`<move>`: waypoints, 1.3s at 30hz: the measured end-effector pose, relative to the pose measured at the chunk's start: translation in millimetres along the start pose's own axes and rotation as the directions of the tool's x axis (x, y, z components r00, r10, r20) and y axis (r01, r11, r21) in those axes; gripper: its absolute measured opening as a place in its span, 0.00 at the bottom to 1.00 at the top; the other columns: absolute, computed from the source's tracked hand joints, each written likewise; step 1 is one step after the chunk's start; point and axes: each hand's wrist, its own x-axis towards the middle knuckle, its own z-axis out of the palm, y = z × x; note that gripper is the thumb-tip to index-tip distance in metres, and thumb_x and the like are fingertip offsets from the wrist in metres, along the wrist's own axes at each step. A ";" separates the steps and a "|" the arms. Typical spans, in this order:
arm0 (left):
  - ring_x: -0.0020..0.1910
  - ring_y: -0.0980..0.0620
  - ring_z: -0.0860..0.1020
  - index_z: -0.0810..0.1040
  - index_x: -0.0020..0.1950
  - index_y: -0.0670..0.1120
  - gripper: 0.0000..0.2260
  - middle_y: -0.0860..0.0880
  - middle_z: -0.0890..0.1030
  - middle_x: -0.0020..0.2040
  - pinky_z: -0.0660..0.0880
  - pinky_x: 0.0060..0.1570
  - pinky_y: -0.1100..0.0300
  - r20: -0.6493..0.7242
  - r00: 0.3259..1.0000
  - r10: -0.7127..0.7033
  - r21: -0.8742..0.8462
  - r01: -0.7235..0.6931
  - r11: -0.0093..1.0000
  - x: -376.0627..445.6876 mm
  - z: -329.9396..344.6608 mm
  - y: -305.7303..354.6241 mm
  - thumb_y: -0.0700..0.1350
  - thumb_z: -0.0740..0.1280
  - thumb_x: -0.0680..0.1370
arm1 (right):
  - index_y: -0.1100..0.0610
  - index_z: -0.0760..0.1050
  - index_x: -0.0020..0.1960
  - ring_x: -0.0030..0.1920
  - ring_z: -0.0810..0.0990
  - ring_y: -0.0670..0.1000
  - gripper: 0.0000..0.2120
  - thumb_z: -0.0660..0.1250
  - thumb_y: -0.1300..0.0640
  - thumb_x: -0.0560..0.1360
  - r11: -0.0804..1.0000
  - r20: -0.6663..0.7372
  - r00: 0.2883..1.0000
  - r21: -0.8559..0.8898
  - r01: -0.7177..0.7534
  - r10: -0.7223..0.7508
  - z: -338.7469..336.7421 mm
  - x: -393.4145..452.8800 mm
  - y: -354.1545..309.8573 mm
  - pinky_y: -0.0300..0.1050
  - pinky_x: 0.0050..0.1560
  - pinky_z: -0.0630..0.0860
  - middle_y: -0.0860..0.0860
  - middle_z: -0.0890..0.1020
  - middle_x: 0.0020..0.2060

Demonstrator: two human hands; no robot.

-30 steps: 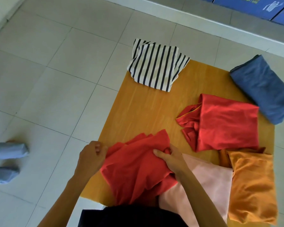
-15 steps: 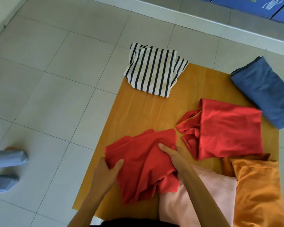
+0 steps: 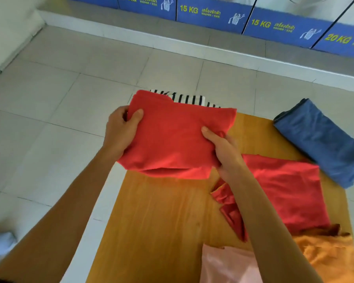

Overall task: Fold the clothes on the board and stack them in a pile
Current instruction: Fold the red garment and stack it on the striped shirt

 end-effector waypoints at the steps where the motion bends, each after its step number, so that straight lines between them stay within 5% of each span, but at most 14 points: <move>1: 0.54 0.51 0.80 0.77 0.65 0.47 0.22 0.51 0.82 0.57 0.77 0.53 0.54 0.002 1.000 0.022 0.024 -0.022 0.999 19.2 4.6 8.7 0.58 0.66 0.75 | 0.51 0.82 0.53 0.53 0.86 0.52 0.11 0.77 0.54 0.71 1.000 -0.018 1.000 0.002 0.019 -0.019 3.6 15.8 -6.7 0.50 0.56 0.81 0.50 0.88 0.50; 9: 0.69 0.37 0.70 0.56 0.78 0.50 0.35 0.40 0.70 0.72 0.69 0.65 0.48 0.238 0.949 -0.209 0.392 0.103 0.914 64.6 61.3 -22.7 0.61 0.64 0.76 | 0.61 0.74 0.68 0.58 0.81 0.55 0.27 0.73 0.47 0.75 0.948 -0.154 0.988 -0.311 -0.072 0.024 -10.1 98.8 19.7 0.55 0.62 0.79 0.54 0.81 0.60; 12: 0.66 0.36 0.72 0.59 0.76 0.53 0.34 0.40 0.74 0.67 0.72 0.62 0.42 0.118 0.987 -0.109 0.450 0.045 0.892 59.0 62.1 -36.6 0.66 0.61 0.74 | 0.59 0.75 0.67 0.59 0.81 0.56 0.25 0.73 0.50 0.75 0.941 -0.120 0.993 -0.338 -0.032 -0.009 -19.1 101.4 22.7 0.57 0.62 0.79 0.54 0.82 0.60; 15: 0.64 0.37 0.73 0.65 0.74 0.49 0.28 0.40 0.76 0.64 0.72 0.60 0.43 0.060 0.998 0.032 0.513 -0.059 0.856 63.0 59.3 -14.0 0.59 0.64 0.76 | 0.57 0.78 0.63 0.56 0.83 0.55 0.19 0.74 0.55 0.74 0.952 -0.098 0.992 -0.302 0.044 -0.076 -18.6 107.1 9.7 0.57 0.61 0.80 0.52 0.84 0.56; 21: 0.64 0.41 0.75 0.71 0.71 0.45 0.22 0.44 0.77 0.66 0.72 0.60 0.48 0.060 0.989 0.136 0.526 -0.147 0.838 67.6 54.5 31.9 0.48 0.67 0.77 | 0.51 0.79 0.49 0.49 0.84 0.52 0.08 0.75 0.59 0.73 0.950 -0.068 0.977 -0.256 0.180 -0.203 -5.4 100.8 -47.5 0.53 0.55 0.82 0.49 0.85 0.46; 26: 0.61 0.47 0.75 0.71 0.68 0.46 0.19 0.46 0.75 0.66 0.71 0.56 0.56 -0.035 0.998 0.061 0.188 -0.054 0.981 69.4 54.3 45.0 0.47 0.67 0.78 | 0.53 0.80 0.51 0.46 0.85 0.50 0.09 0.76 0.57 0.72 0.944 -0.087 0.956 -0.208 0.257 -0.280 -2.9 100.7 -82.0 0.47 0.48 0.84 0.50 0.85 0.46; 30: 0.62 0.44 0.75 0.69 0.70 0.44 0.21 0.44 0.75 0.66 0.70 0.53 0.57 0.027 0.998 -0.052 0.218 0.045 0.975 67.0 64.6 21.6 0.48 0.66 0.79 | 0.62 0.78 0.59 0.51 0.84 0.56 0.22 0.75 0.46 0.73 0.956 -0.160 0.978 -0.279 0.087 -0.136 -5.6 113.4 -64.1 0.53 0.54 0.83 0.57 0.85 0.55; 34: 0.62 0.39 0.76 0.67 0.71 0.39 0.30 0.40 0.75 0.65 0.74 0.54 0.50 0.113 0.962 -0.250 0.294 0.208 0.933 63.1 64.3 -12.9 0.59 0.64 0.78 | 0.59 0.76 0.53 0.49 0.86 0.59 0.34 0.65 0.28 0.70 0.855 -0.165 0.979 -0.484 -0.184 0.117 -15.2 94.5 -15.2 0.56 0.50 0.85 0.59 0.84 0.51; 36: 0.61 0.40 0.76 0.66 0.71 0.40 0.34 0.41 0.75 0.65 0.75 0.54 0.50 0.057 0.975 -0.217 0.291 0.192 0.937 63.6 59.2 -17.7 0.63 0.65 0.76 | 0.57 0.76 0.52 0.46 0.86 0.57 0.32 0.63 0.27 0.71 0.877 -0.241 0.967 -0.445 -0.180 0.076 -22.0 78.9 3.9 0.49 0.40 0.85 0.58 0.82 0.45; 39: 0.53 0.43 0.78 0.69 0.67 0.40 0.37 0.44 0.77 0.57 0.78 0.50 0.52 0.064 0.973 -0.223 0.341 0.189 0.921 64.4 51.5 -16.2 0.68 0.65 0.72 | 0.59 0.77 0.43 0.37 0.82 0.52 0.30 0.64 0.30 0.72 0.948 -0.328 0.944 -0.311 -0.070 -0.038 -23.9 54.4 28.4 0.52 0.40 0.84 0.56 0.79 0.37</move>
